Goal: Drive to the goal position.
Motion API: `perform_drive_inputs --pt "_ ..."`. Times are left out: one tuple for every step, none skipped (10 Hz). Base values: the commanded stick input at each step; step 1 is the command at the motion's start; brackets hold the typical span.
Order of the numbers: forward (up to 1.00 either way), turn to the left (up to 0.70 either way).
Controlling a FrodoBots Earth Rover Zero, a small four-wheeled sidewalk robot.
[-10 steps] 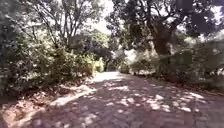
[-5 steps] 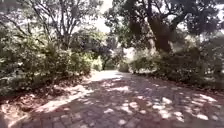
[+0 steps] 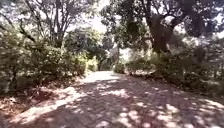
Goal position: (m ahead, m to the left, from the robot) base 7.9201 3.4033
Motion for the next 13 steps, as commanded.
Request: perform_drive_inputs --pt "0.7 0.0" --pt "0.7 0.0" --pt "0.7 0.0" --pt "0.7 0.0" --pt "0.7 0.0" --pt "0.7 0.0" --pt "0.7 0.0" --pt "0.7 0.0" --pt "0.7 0.0" --pt "0.7 0.0" --pt "0.7 0.0" --pt "0.7 0.0" --pt "0.7 0.0"
